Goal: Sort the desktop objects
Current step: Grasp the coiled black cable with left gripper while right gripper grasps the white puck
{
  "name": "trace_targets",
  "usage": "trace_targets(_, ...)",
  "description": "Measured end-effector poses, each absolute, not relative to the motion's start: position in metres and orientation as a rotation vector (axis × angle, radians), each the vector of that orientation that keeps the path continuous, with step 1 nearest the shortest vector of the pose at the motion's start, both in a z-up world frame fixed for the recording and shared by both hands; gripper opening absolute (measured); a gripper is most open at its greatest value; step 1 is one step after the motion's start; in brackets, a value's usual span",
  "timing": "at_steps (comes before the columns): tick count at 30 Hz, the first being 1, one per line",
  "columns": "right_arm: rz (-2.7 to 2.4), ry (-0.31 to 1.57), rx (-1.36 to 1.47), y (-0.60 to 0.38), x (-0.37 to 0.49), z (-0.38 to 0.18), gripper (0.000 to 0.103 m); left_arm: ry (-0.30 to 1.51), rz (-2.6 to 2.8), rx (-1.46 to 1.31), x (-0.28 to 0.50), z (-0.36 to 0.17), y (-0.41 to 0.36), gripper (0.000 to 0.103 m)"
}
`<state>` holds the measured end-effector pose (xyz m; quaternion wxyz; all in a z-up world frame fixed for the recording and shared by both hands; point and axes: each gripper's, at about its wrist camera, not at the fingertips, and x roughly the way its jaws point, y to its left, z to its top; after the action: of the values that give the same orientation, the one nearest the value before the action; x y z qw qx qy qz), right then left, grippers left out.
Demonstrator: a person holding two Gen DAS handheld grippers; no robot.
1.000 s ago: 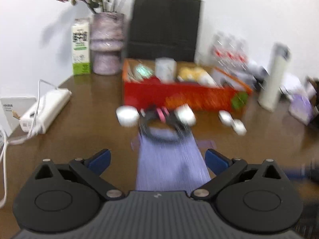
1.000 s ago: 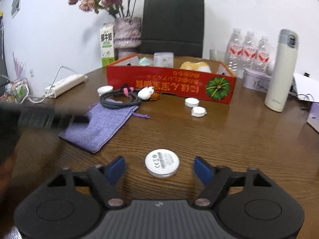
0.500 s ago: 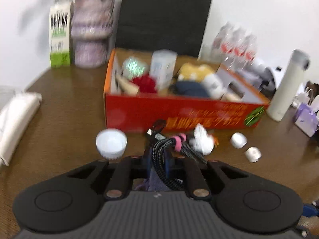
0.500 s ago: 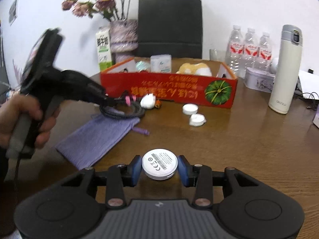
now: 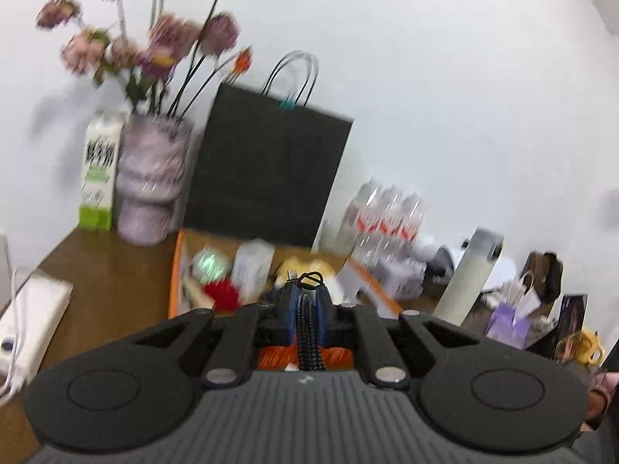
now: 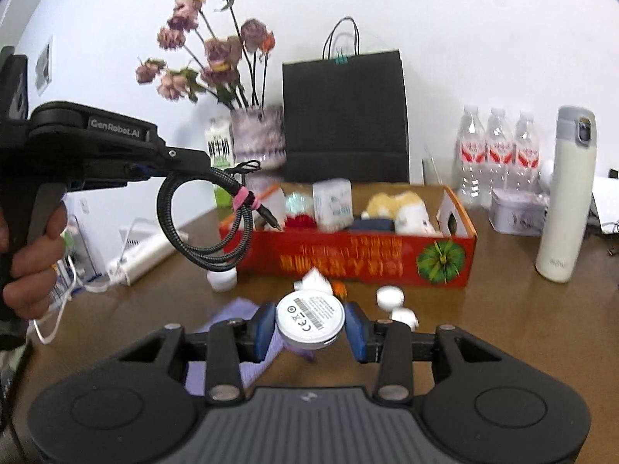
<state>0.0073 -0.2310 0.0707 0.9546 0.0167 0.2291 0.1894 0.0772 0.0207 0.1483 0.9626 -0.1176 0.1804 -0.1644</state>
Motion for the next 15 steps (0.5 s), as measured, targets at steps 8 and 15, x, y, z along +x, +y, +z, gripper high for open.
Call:
trace_targets(8, 0.376, 0.407, 0.079, -0.229, 0.079, 0.120, 0.038, 0.390, -0.400, -0.336, 0.170, 0.178, 0.037, 0.010)
trace_targets(15, 0.405, 0.429, 0.148, -0.217, 0.180, 0.145, 0.038, 0.712, -0.340, -0.256, 0.295, 0.099, 0.036, 0.011)
